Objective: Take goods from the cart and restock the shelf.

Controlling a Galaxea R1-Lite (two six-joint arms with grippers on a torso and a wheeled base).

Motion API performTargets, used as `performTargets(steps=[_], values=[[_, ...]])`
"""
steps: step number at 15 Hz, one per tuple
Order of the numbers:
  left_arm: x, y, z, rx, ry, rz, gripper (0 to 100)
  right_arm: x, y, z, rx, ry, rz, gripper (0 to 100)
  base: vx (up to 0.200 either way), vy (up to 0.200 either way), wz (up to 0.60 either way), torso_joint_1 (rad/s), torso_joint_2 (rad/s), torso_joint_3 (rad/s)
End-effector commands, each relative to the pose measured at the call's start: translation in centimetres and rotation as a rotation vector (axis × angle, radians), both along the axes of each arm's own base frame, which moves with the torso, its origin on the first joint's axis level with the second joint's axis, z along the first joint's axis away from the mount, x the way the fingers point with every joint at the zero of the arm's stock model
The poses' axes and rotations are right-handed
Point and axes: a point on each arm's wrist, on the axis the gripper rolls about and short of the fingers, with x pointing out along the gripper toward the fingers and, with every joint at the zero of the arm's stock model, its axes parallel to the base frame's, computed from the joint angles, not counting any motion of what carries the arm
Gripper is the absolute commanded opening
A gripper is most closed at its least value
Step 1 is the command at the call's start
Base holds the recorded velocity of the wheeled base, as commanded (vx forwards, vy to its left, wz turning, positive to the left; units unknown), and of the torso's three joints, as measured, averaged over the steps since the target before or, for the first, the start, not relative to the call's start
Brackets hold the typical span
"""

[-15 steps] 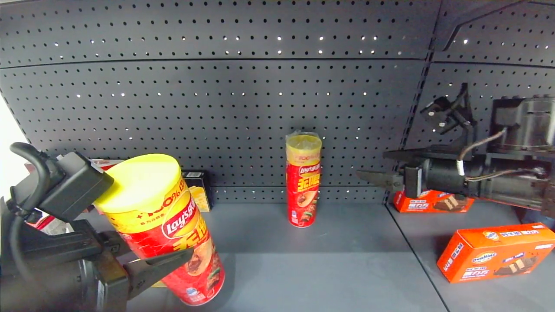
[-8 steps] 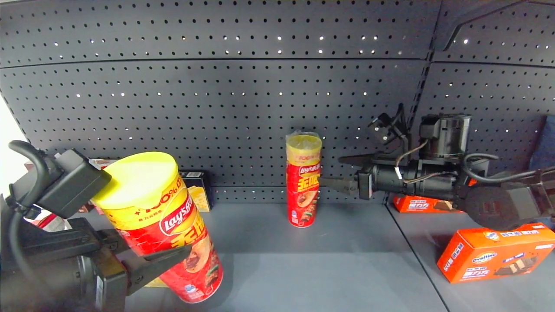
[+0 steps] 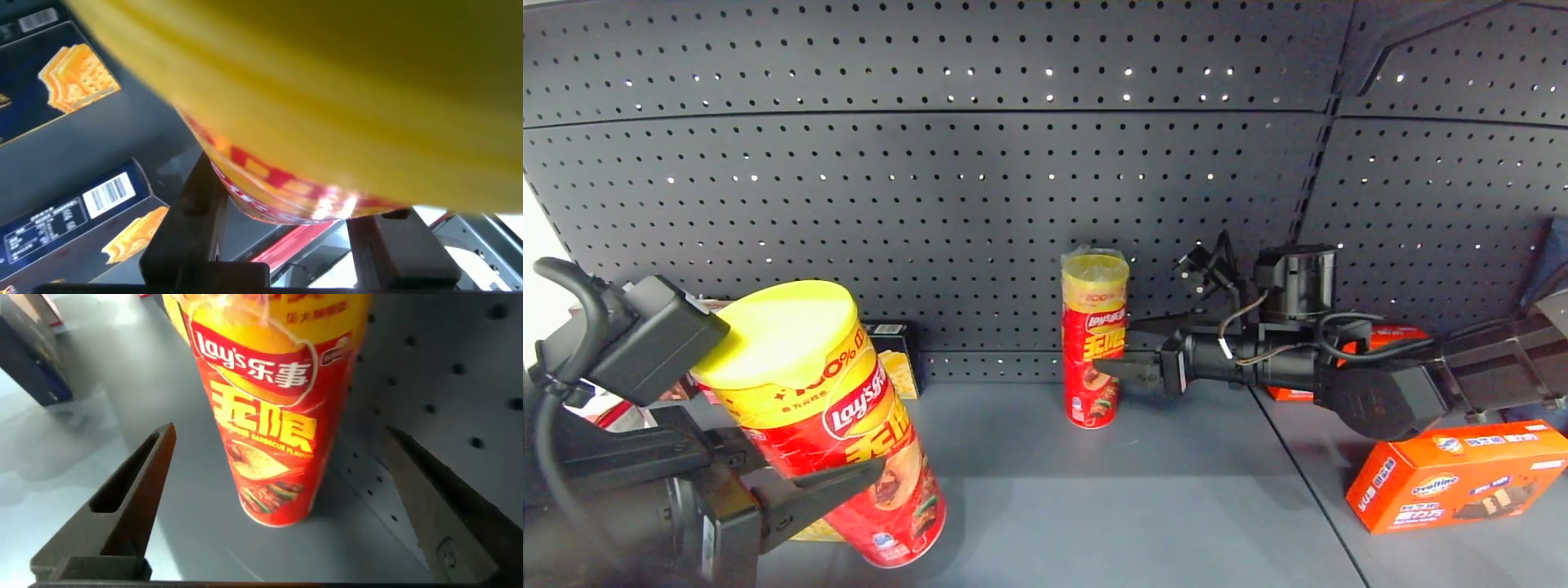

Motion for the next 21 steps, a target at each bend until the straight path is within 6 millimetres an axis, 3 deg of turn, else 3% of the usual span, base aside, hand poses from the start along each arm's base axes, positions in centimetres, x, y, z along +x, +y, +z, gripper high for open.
performTargets(steps=[1, 16, 17, 21], values=[[0.0, 0.0, 0.0, 0.000, 0.000, 0.000, 0, 0.8, 0.7, -1.2, -0.011, 0.020, 0.007, 100, 0.000, 0.000, 0.00, 0.000, 0.00, 0.000], [0.2, 0.1, -0.3, 0.006, 0.009, 0.014, 0, 3.5, 4.0, -4.5, -0.020, 0.050, 0.035, 100, 0.000, 0.000, 0.00, 0.000, 0.00, 0.000], [0.2, 0.1, -0.3, 0.006, 0.011, 0.012, 0, 3.5, 4.1, -4.4, -0.018, 0.045, 0.032, 0, 0.000, 0.000, 0.00, 0.000, 0.00, 0.000], [0.2, 0.2, -0.6, 0.013, 0.020, 0.015, 0, 3.0, 4.0, -4.6, -0.034, 0.053, 0.003, 0, 0.000, 0.000, 0.00, 0.000, 0.00, 0.000]])
